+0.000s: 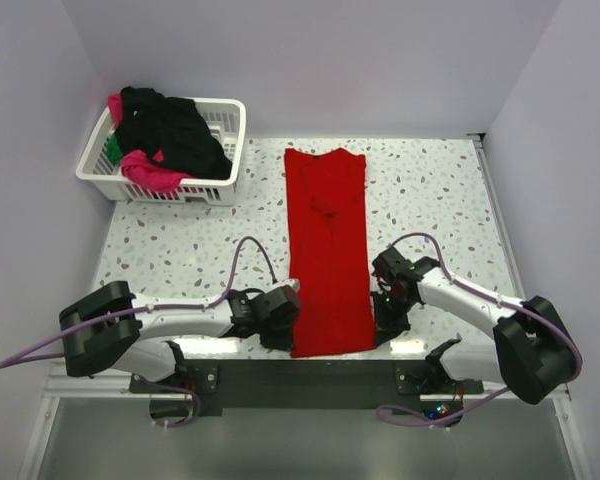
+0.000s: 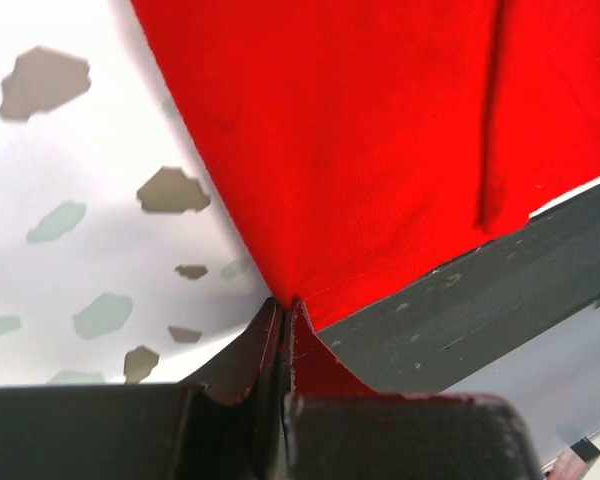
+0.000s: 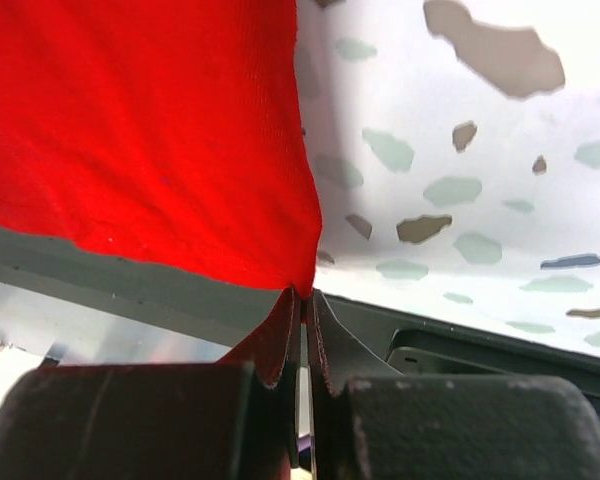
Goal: Fold and stack the t-shirts
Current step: Fold the tshirt
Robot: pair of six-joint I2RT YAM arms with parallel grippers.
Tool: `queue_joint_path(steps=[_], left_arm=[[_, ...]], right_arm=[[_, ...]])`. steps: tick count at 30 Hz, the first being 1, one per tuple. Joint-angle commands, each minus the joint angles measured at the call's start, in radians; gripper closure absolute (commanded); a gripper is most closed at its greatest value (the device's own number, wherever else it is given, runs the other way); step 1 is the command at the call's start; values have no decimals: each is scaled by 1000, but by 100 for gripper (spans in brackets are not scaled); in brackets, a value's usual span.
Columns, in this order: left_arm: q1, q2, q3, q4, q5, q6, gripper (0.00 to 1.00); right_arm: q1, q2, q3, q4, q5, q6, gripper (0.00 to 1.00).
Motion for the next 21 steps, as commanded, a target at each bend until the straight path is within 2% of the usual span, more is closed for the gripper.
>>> queue_joint_path(steps=[1,10,17,21], left_arm=[[-23,-28,-7,-84,-44,-30,100],[-59,-41,18,-105,-71,-50,100],[-68,-151,58,-180,-125,-98,100],[-68,-222,75,-197,-168,-122,100]], right_arm=[[2,-61,-14,-70,-15,6,100],[2,-92,-46,-77,-27,15,100],[2,-135,-31,-117,-53,21,100],[3,-173,30,-159,-62,49,100]])
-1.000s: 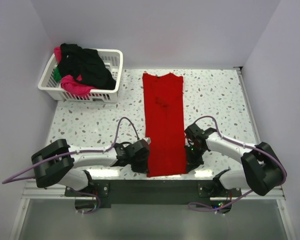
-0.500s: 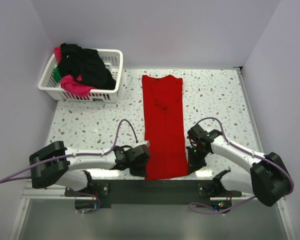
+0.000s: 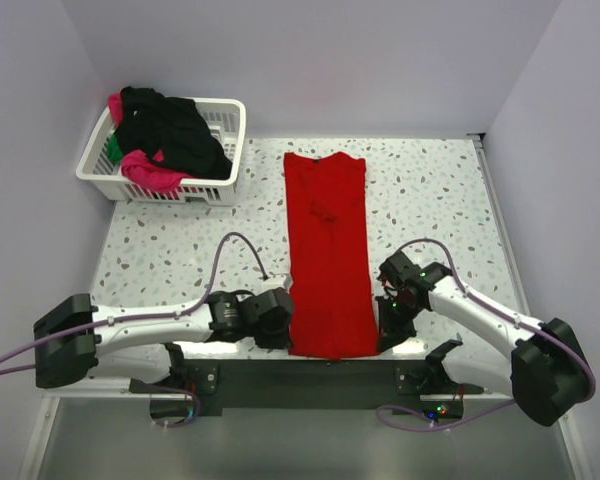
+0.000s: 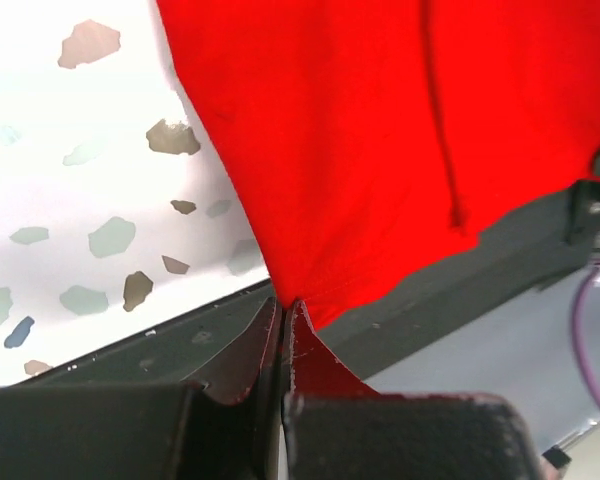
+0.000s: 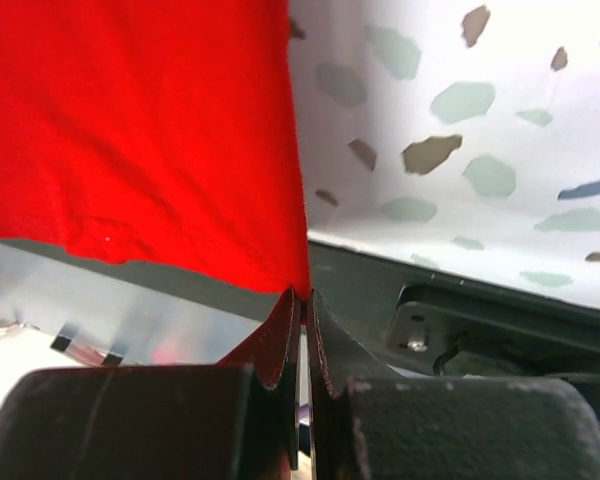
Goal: Fold and stack the t-shirts
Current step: Fold the tshirt
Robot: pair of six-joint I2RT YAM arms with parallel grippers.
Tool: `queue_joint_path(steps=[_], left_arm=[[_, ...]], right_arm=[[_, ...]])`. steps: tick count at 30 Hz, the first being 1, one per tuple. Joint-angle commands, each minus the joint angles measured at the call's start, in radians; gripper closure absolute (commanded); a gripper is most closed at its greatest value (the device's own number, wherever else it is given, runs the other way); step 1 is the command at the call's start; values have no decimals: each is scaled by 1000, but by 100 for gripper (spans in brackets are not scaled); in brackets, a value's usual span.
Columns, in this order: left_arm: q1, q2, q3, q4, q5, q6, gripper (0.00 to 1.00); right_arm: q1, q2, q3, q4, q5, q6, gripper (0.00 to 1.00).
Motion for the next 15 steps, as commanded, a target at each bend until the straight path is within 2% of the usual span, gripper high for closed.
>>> queue_joint_path(steps=[1,9,15], left_arm=[[-5,-67,51,-54,-73,-40,100],[20,-93,81,-2,-147,-45,100],[144,-39,130,48,-100,79,100]], right_arm=[[2,-43,90,-73,-27,36,100],[2,-46,256,-61,78,128,100],[2,-2,330,-4,155,169,100]])
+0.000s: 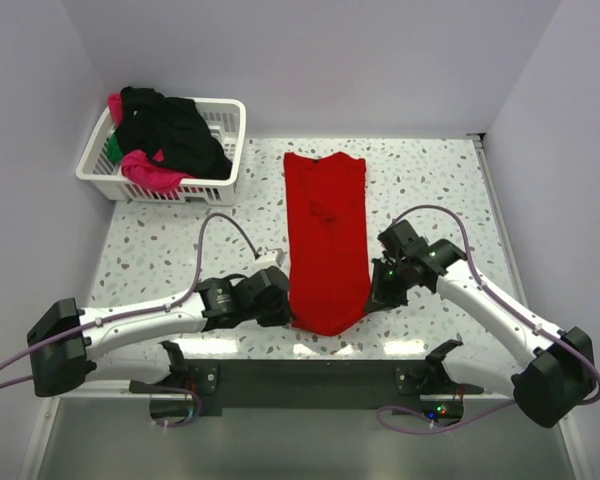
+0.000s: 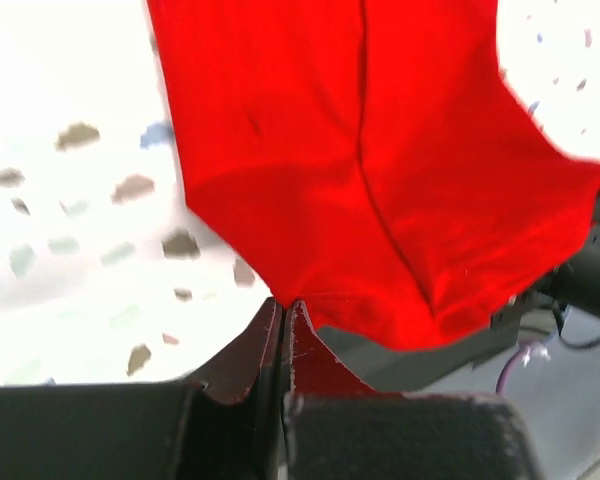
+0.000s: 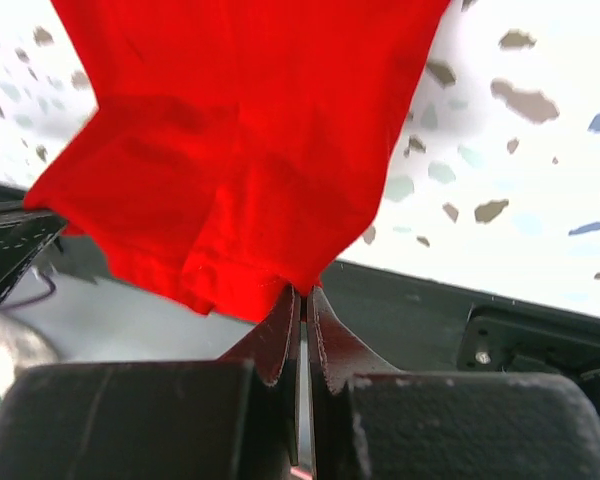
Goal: Fold and stack the t-shirts
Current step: Fold the tshirt
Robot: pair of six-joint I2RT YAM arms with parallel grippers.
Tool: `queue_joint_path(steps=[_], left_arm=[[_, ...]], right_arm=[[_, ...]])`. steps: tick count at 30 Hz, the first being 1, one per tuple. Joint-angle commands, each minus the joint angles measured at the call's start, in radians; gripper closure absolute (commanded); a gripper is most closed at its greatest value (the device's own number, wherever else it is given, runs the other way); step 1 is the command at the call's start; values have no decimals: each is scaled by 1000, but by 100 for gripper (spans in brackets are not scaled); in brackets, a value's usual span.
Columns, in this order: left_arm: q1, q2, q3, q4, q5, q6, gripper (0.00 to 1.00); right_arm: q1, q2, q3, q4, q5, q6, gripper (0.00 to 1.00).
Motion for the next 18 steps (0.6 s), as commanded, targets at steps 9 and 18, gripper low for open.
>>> queue_joint_path(steps=[9,18], left_arm=[[245,113,107,152,116,260,100],[412,276,242,178,217,420,100]], right_arm=[[-1,166,123,163,120,88,100],[-38,338,288,195,189,48,100]])
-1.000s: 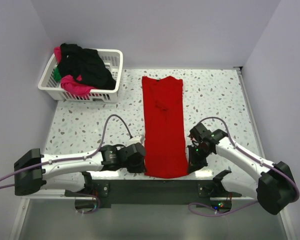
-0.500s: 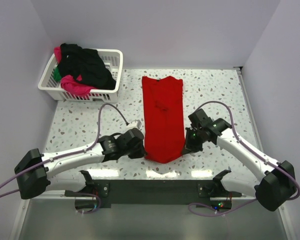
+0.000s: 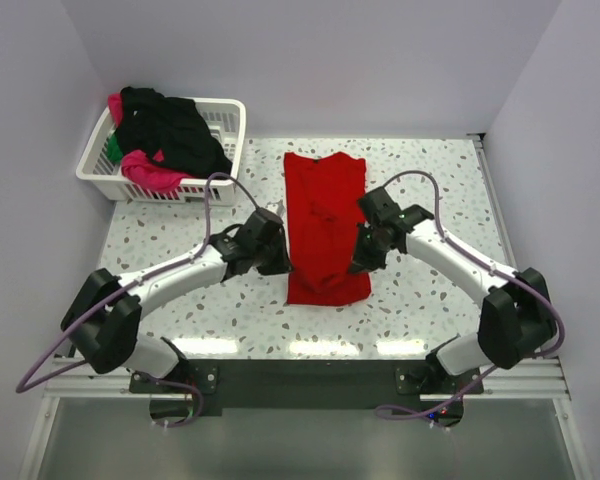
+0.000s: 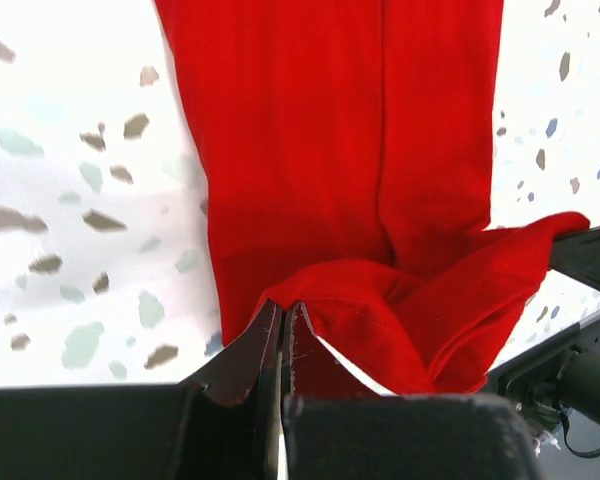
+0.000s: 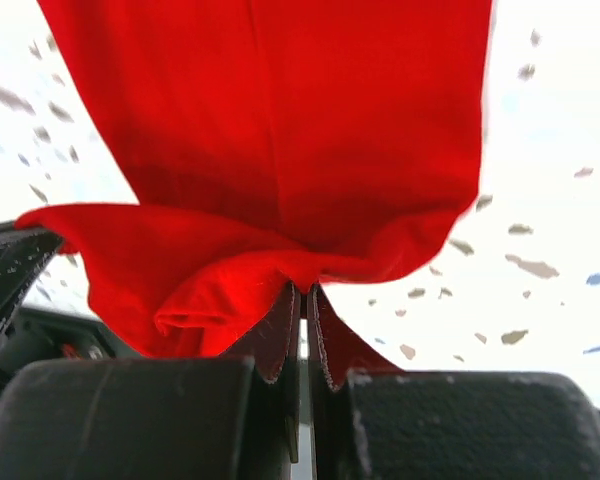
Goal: Fold and stack the t-shirts
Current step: Fold the tshirt
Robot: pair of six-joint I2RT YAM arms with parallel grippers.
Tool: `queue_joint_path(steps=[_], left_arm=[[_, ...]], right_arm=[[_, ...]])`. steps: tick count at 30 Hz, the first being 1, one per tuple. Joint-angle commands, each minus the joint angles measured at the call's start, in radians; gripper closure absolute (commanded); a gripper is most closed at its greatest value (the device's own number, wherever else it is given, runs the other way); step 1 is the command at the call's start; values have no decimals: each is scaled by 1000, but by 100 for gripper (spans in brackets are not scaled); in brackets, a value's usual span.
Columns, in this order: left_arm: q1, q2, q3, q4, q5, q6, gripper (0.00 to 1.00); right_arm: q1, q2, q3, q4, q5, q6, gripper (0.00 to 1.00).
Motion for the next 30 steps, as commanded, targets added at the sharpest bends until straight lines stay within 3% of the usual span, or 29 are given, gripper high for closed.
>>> queue_joint_path(steps=[1,15,30], left_arm=[[62,48,80,60,61,110,100],[260,347,351,100,193,234,100],[329,582,609,53,222,253,100]], right_arm=[[-25,62,100,41,66,-16,100],[-163,363,384,50,78,-98,100],[-231,621,668,-6,78,-138,100]])
